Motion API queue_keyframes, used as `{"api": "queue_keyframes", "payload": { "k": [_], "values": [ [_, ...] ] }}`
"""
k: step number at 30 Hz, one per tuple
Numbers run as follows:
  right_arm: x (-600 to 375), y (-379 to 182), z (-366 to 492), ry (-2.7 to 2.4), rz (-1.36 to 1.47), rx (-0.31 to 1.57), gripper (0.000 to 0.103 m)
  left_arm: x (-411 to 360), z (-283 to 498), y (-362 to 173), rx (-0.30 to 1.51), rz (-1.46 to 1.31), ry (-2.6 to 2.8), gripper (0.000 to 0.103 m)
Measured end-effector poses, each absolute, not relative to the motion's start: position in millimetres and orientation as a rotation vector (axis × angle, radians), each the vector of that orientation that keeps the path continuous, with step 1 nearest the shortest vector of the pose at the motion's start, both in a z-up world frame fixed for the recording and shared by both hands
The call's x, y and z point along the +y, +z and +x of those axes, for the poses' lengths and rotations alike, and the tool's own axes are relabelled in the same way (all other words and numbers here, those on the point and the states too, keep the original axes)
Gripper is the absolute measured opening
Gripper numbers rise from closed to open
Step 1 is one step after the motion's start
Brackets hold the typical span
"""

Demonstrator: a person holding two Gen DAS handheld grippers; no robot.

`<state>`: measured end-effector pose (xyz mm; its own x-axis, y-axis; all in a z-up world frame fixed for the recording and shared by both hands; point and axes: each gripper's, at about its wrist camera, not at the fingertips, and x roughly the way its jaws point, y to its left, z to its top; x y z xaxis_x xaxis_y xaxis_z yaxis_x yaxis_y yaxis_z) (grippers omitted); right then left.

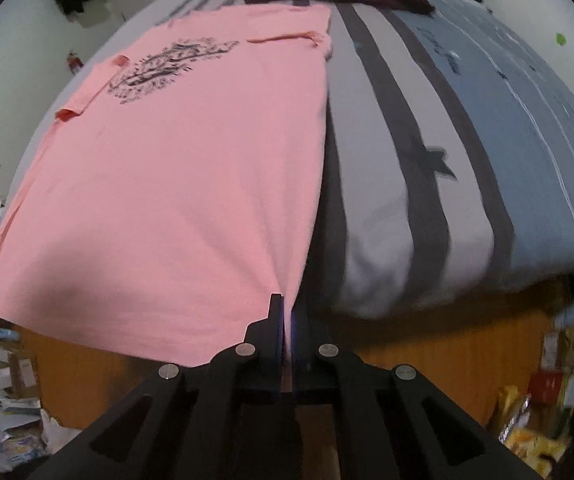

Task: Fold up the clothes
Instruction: 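Grasp the shirt hem with the left tool while the right tool grasps it too, then lift the hem with both tools and fold it toward the collar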

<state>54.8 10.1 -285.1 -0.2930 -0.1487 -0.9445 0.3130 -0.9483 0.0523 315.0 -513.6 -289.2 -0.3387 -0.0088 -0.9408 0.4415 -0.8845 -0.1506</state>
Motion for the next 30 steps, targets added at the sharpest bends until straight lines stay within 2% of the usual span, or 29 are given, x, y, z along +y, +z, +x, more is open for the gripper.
{"api": "queue_keyframes", "payload": {
  "k": [4,7,11,17,20,30],
  "values": [
    [-7.6,-253.0,44.3,-2.380,1.580,0.168,0.002,-521.1,293.0,-249.3,0.564,1.437,-2.409,0.003],
    [-22.2,-227.0,19.6,-2.449,1.492,0.127,0.002,-540.8,250.8,-209.3,0.544,1.295,-2.506,0.003],
    [-39.8,-190.7,-34.2,-2.533,1.362,0.097,0.002,-574.8,176.7,-185.5,0.484,1.187,-2.573,0.003],
    [-82.4,-174.2,-158.0,-2.560,1.286,0.028,0.002,-626.7,47.2,-188.4,0.410,1.159,-2.557,0.003],
    [-102.3,-178.4,-229.6,-2.525,1.318,-0.010,0.003,-644.6,-22.0,-207.6,0.374,1.170,-2.534,0.003],
    [-149.8,-231.2,-412.6,-2.403,1.429,-0.016,0.003,-690.0,-183.4,-267.4,0.311,1.299,-2.409,0.003]
  ]
}}
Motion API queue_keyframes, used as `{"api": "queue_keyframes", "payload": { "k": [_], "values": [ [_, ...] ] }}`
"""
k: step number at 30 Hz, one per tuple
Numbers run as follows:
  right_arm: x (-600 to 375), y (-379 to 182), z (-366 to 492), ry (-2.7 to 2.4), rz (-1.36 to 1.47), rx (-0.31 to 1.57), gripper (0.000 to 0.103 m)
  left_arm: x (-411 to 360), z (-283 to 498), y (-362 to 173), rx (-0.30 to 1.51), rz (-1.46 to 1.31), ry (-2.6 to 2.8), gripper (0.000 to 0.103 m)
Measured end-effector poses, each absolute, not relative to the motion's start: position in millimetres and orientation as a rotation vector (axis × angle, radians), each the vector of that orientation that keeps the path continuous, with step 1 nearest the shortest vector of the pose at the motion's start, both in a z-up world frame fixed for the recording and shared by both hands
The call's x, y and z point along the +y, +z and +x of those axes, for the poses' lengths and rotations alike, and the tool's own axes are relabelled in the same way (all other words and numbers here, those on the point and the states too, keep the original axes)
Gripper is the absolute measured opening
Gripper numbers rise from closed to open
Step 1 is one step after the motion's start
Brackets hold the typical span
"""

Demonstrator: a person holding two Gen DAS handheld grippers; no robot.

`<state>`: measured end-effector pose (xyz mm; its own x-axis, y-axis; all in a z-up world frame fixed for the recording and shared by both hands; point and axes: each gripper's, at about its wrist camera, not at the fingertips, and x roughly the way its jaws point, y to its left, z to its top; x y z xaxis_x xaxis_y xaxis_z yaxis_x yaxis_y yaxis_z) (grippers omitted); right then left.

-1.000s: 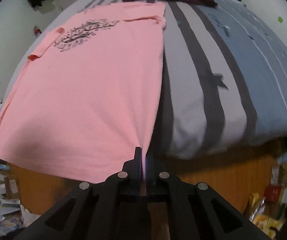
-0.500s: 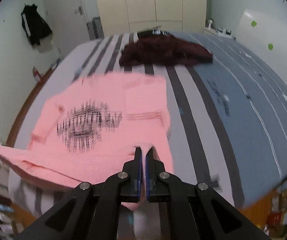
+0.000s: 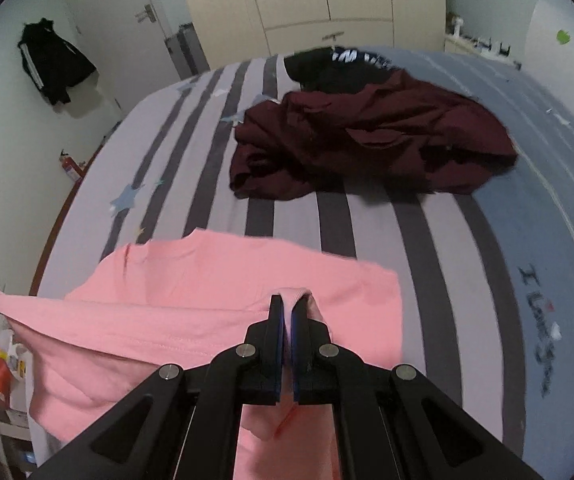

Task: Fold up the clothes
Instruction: 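Lift the hem with both tools and fold it toward the collar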

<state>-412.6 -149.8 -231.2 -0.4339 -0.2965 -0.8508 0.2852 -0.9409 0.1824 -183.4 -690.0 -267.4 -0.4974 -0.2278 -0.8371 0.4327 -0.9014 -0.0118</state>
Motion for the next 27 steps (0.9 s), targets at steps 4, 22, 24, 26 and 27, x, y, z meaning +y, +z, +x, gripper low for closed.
{"api": "queue_keyframes", "payload": {
  "k": [4,22,24,26,27],
  "values": [
    [-165.9,-260.0,-457.6,-2.347,1.519,0.000,0.003,-699.7,-221.3,-295.6,0.297,1.361,-2.360,0.003],
    [-176.1,-311.9,-536.8,-2.317,1.686,-0.176,0.061,-749.0,-285.6,-341.8,0.540,1.436,-2.393,0.056],
    [-161.5,-301.7,-536.3,-2.356,1.633,-0.246,0.062,-751.1,-283.1,-338.3,0.550,1.403,-2.408,0.057],
    [-154.0,-295.1,-531.8,-2.393,1.606,-0.198,0.062,-751.2,-280.6,-336.4,0.542,1.389,-2.410,0.057],
    [-154.0,-291.6,-526.7,-2.411,1.587,-0.127,0.062,-749.9,-279.2,-336.5,0.533,1.397,-2.406,0.057]
  ]
}}
